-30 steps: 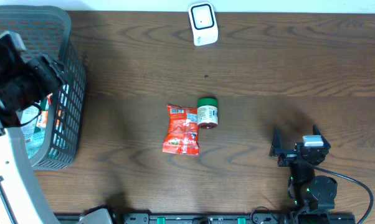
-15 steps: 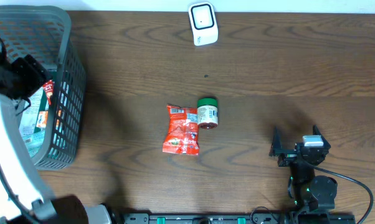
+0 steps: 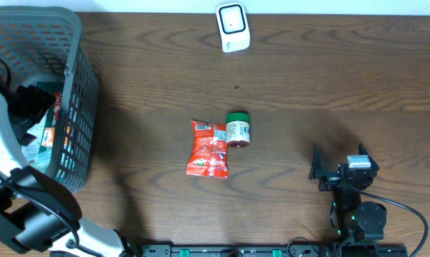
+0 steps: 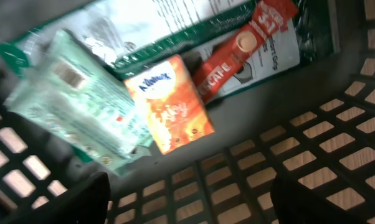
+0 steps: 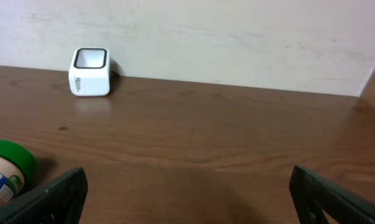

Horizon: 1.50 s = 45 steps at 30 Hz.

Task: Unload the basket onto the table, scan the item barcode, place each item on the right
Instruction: 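Grasp the orange Kleenex tissue pack in the basket with the left gripper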

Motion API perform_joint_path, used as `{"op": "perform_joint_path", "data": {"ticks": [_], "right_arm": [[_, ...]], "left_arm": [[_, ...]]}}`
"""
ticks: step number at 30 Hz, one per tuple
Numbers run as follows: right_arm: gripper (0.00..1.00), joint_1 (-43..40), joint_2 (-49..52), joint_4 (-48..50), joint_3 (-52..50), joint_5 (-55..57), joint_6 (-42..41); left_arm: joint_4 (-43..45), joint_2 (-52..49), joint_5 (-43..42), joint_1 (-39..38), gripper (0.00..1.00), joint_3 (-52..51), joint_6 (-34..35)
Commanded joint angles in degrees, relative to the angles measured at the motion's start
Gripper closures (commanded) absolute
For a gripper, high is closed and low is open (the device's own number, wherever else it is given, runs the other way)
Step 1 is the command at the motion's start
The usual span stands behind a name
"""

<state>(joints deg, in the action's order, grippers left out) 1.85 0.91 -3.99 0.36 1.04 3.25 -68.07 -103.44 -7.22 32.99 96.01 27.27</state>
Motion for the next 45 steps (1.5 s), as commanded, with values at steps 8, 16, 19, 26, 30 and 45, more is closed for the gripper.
{"op": "perform_joint_path", "data": {"ticks": [8, 16, 19, 26, 30, 45], "right_arm": [[0.01, 0.00, -0.15, -0.20, -0.04, -0.07, 0.50], [0.01, 0.00, -0.15, -0.20, -0.04, -0.07, 0.50], [0.01, 0.00, -0.15, -0.20, -0.04, -0.07, 0.50], [0.01, 0.00, -0.15, -0.20, -0.04, -0.07, 0.50], [0.01, 0.00, -0.15, -0.17, -0.04, -0.07, 0.50], [0.01, 0.00, -0.15, -0.20, -0.04, -0.07, 0.50]], "left_arm": [[2.23, -4.17, 0.66, -3.10, 0.28, -0.66, 2.34], [8.33, -4.72, 6.45, -4.90, 0.29, -5.68, 6.10], [10.69, -4.81, 6.47, -4.90, 0.32, -7.21, 6.32], [15.80, -4.83, 6.47, -5.22, 0.39, -11.19, 6.29], [17.84, -4.83, 6.88, -5.22, 0.45, -13.18, 6.29], [23.34, -4.33, 7.02, -4.94, 0.48, -18.34, 6.29]]}}
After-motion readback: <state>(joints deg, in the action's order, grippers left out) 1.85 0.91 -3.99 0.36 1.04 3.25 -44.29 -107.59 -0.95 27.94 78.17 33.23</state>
